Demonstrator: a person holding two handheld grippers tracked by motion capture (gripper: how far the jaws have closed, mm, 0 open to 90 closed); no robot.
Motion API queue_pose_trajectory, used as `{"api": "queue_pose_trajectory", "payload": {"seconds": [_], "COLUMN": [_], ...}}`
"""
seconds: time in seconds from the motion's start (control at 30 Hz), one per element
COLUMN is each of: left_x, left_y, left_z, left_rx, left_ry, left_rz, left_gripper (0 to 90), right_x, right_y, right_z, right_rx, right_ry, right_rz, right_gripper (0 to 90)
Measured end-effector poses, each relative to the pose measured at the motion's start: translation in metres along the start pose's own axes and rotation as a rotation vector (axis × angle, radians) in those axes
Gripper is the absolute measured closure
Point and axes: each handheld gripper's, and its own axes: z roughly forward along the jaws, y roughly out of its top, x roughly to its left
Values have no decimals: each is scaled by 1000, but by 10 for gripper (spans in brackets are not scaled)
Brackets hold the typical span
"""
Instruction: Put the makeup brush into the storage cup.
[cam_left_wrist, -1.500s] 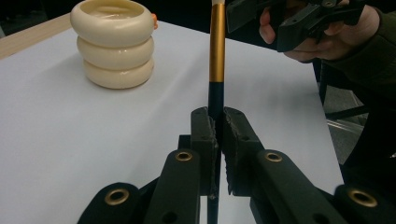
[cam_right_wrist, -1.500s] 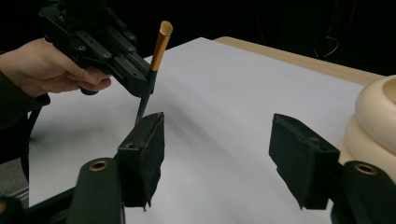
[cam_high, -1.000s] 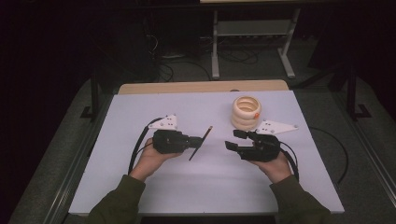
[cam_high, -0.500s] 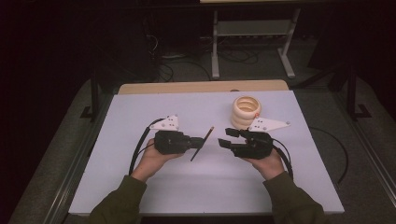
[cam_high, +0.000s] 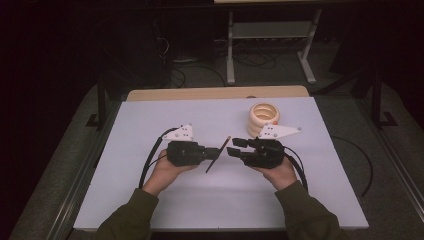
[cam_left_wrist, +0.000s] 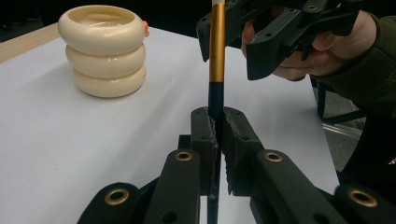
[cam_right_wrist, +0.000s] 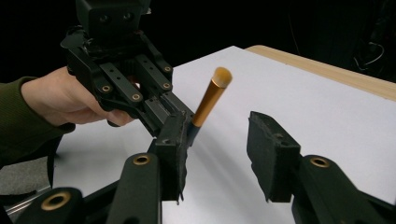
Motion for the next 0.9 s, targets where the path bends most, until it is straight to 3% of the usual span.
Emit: {"api": "queue_pose_trajectory", "payload": {"seconds": [0.5,0.9], "left_x": [-2,-3], "left_y": [0,0], "left_z": [3,4], "left_rx": [2,-5], "left_ry": [2,2], "left_rz": [14,18], "left_gripper": [835,835], "right_x": [2,4], "right_y": [4,4], "right_z": [13,16], "right_rx": [-7,-6], "right_ry": [29,21], "right_rz": [26,46], "right_gripper": [644,759]}}
